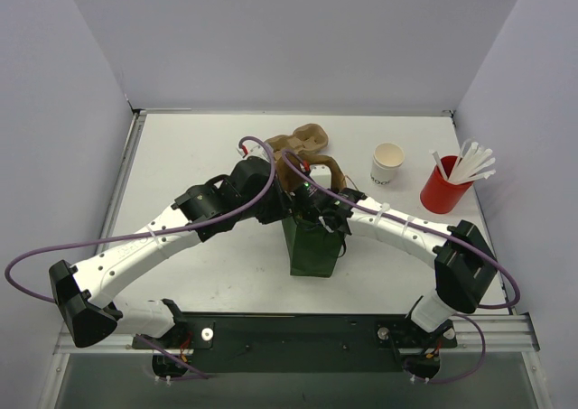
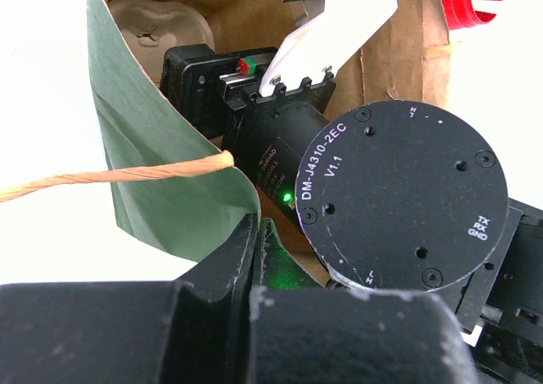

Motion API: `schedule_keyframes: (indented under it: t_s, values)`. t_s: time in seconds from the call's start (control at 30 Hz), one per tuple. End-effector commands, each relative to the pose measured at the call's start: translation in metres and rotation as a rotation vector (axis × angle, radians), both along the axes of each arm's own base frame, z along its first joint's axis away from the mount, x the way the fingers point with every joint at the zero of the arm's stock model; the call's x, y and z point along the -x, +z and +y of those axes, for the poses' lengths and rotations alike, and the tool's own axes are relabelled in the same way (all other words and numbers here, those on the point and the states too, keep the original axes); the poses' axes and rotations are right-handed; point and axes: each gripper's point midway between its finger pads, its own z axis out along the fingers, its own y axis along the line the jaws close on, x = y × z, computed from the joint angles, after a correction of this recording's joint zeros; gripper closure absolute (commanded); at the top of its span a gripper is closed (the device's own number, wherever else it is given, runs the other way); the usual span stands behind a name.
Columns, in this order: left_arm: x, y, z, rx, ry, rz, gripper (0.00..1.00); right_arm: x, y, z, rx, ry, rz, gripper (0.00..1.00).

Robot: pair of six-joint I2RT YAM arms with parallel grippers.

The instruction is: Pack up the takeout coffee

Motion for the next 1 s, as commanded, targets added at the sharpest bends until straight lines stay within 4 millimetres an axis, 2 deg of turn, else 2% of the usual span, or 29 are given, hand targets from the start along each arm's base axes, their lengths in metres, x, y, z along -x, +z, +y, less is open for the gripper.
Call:
schedule_keyframes:
  t_s: [0.0, 0.5, 0.97]
  values:
    - [-0.015, 0.026, 0.003, 0.059, 0.038, -0.079, 1.00, 0.053, -0.058, -0.037, 0.184, 0.040, 0.238, 0.43]
    - [-0.014, 0.028, 0.001, 0.059, 0.031, -0.083, 1.00, 0.053, -0.053, -0.035, 0.181, 0.051, 0.244, 0.42]
    - [-0.012, 0.031, -0.003, 0.057, -0.036, -0.141, 1.00, 0.051, -0.038, -0.031, 0.158, 0.056, 0.232, 0.34]
